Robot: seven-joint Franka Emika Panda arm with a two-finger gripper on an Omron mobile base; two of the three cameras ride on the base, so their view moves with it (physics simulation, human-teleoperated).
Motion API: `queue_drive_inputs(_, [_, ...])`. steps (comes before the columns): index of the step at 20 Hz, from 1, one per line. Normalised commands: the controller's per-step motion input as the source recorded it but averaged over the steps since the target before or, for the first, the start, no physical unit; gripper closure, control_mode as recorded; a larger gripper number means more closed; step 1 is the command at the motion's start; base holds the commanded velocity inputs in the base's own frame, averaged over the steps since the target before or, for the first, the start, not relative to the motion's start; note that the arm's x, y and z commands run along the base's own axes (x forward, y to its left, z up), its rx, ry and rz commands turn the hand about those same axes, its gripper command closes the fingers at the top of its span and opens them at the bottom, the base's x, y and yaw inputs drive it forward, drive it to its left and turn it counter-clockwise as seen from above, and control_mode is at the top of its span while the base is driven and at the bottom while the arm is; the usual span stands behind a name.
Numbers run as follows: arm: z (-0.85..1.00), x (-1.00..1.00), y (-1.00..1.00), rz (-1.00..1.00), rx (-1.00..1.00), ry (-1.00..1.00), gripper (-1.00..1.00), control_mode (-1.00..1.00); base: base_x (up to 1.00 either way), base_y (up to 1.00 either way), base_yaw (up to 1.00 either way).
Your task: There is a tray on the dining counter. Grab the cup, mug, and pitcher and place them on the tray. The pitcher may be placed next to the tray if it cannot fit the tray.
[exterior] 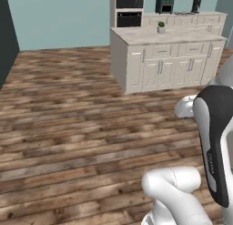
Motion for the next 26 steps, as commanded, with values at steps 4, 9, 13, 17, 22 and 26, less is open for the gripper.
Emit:
queue_drive_inputs(4, [0.0,0.0,0.0,0.0,0.0,0.0,-1.0,1.0,1.0,0.81,-0.2])
queue_drive_inputs(9, [0.0,0.0,0.0,0.0,0.0,0.0,-1.0,1.0,1.0,0.52,-0.29])
queue_drive_inputs(13, [0.0,0.0,0.0,0.0,0.0,0.0,-1.0,1.0,1.0,0.35,-0.45])
queue_drive_inputs(17, [0.0,0.0,0.0,0.0,0.0,0.0,-1.0,1.0,1.0,0.42,-0.58])
queue_drive_inputs(22, [0.0,0.0,0.0,0.0,0.0,0.0,-1.0,1.0,1.0,0.56,-0.72])
queue_drive_inputs(26, [0.0,0.0,0.0,0.0,0.0,0.0,-1.0,1.0,1.0,0.71,-0.81])
